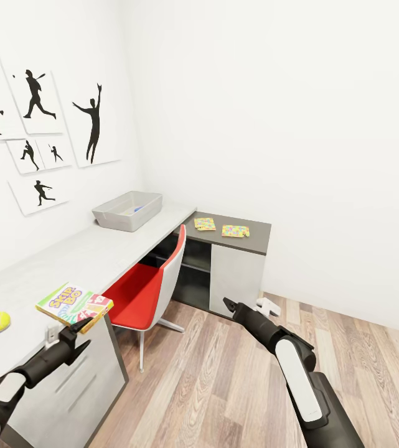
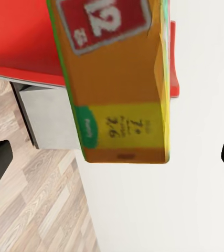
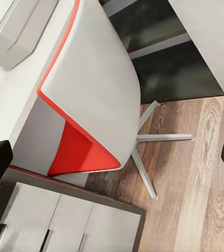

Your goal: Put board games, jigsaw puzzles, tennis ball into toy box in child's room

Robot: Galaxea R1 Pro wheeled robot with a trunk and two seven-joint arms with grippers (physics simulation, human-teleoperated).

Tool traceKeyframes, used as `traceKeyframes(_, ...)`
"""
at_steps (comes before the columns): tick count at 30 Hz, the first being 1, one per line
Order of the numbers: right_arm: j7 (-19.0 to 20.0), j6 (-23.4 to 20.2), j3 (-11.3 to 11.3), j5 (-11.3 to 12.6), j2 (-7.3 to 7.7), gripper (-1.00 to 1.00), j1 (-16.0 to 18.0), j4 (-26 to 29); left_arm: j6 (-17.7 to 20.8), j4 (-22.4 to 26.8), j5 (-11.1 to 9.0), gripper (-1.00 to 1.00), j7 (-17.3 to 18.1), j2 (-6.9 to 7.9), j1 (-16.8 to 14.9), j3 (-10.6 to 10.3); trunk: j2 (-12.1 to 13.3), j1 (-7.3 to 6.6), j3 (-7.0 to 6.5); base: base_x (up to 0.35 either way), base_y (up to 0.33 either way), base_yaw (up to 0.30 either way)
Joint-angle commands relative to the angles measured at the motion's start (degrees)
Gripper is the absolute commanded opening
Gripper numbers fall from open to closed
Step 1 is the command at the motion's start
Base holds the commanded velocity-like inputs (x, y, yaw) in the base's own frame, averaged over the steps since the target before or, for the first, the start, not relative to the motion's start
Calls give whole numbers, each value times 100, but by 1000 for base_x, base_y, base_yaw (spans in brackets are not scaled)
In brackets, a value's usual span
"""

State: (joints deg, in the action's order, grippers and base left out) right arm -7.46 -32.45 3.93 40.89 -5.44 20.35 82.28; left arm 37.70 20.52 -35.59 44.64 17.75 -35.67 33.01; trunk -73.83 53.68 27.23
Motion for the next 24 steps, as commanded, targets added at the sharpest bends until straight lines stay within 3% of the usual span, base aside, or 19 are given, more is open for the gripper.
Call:
traceKeyframes(1,-54,-15,3,60,0,100,4,8,35,-4,-10,100,-3,0,-7,60,-4,0,6,0,0,0)
traceKeyframes(8,-54,-15,2,59,0,100,4,9,43,-4,-2,100,-37,0,-5,274,-4,0,6,0,0,0)
traceKeyframes(24,-54,-15,3,60,0,100,4,8,44,-4,5,100,-10,5,-8,309,-4,0,6,0,0,0)
